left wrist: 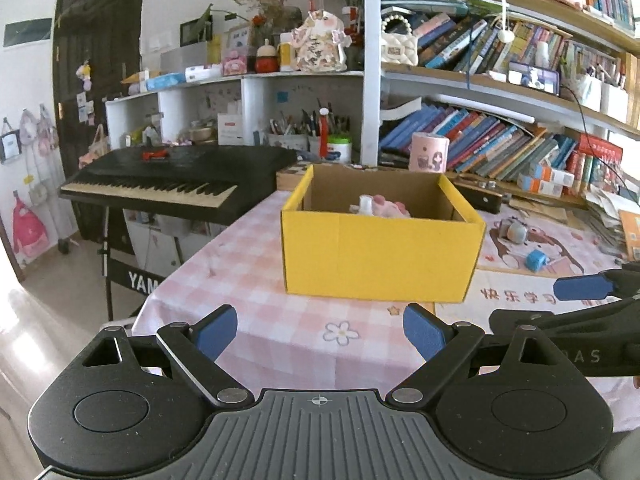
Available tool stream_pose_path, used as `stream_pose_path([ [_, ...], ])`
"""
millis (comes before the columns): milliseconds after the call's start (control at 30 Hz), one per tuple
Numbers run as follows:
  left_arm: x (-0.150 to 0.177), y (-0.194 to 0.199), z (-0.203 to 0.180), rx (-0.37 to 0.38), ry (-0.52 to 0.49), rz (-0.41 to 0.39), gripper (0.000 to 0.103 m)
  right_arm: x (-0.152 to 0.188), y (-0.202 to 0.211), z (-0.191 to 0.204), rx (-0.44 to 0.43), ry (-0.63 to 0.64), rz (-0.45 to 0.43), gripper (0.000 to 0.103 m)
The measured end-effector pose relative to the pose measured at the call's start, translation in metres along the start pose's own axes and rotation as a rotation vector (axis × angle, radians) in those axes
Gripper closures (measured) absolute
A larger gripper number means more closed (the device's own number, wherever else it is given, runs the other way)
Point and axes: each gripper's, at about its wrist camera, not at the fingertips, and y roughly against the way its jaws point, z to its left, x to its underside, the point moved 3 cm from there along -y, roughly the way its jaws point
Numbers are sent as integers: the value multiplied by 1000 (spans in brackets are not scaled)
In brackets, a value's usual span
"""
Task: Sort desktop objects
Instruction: 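Withdraw both open tools from the yellow box back over the table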
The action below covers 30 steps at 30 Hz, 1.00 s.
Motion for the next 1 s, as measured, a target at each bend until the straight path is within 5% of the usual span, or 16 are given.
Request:
stream_pose_path([
  [1000, 22, -17, -77, 224, -114, 106, 11, 51, 32, -62, 203, -143, 67, 28],
])
